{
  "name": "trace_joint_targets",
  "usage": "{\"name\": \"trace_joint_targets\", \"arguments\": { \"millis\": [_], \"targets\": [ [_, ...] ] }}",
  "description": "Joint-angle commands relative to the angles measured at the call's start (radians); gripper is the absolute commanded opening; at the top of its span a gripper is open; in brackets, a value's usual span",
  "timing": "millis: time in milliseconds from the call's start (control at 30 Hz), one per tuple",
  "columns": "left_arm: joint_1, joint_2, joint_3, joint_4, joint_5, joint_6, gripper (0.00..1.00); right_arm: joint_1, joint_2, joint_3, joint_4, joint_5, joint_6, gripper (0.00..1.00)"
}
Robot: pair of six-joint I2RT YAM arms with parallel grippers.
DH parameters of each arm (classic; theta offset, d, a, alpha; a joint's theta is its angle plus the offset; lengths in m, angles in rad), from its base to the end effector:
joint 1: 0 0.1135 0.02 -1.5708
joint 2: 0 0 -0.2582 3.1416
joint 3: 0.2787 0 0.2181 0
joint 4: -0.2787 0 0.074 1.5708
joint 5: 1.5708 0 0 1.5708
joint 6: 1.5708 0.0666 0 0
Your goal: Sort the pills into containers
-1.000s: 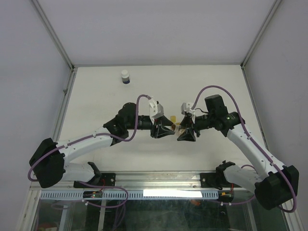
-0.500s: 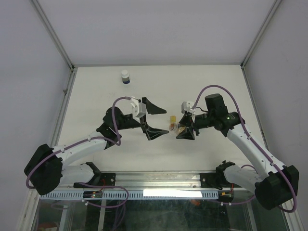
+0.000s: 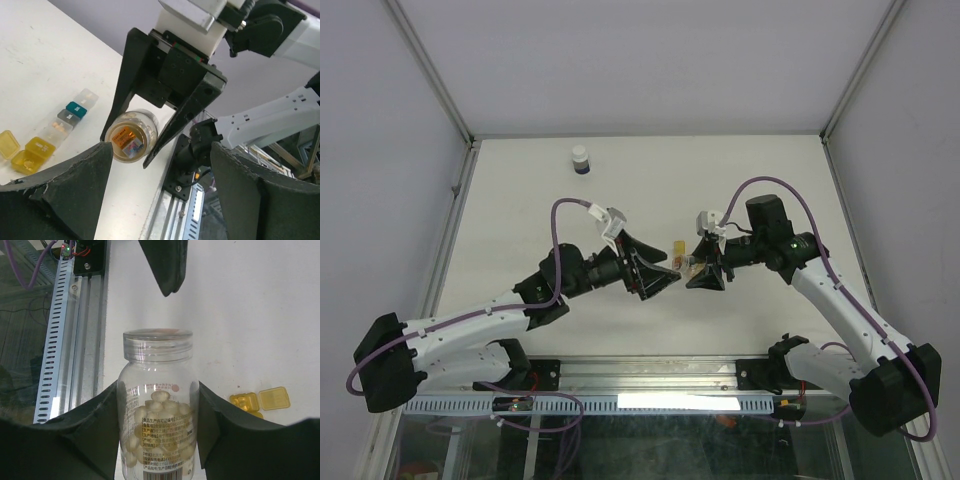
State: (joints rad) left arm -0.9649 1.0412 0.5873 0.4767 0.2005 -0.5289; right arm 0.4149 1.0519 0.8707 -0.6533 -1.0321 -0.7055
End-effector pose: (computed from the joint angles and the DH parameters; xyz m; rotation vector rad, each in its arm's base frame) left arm 0.1278 -0.2078 0.3015 0.5388 1.6227 -1.3077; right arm 0.1432 0.1255 0.2788 -1.4878 1.5171 1.0493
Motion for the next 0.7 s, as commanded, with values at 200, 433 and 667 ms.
{"name": "trace_joint_targets", "arguments": {
  "millis": [200, 433, 667],
  "targets": [
    [-0.028, 0.032, 0.145, -0.179, -0.139, -0.017, 0.79, -0.001, -0.008, 0.033, 0.044, -0.009, -0.005, 0.00],
    [-0.029, 0.106, 0.196, -0.174, -0.063, -0.032, 0.72, -0.002, -0.010, 0.032, 0.043, -0.009, -0.005, 0.00],
    [-0.034, 0.139, 0.208, -0.174, -0.035, -0.038, 0.67, -0.001, -0.012, 0.033, 0.043, -0.009, -0.005, 0.00]
  ]
}}
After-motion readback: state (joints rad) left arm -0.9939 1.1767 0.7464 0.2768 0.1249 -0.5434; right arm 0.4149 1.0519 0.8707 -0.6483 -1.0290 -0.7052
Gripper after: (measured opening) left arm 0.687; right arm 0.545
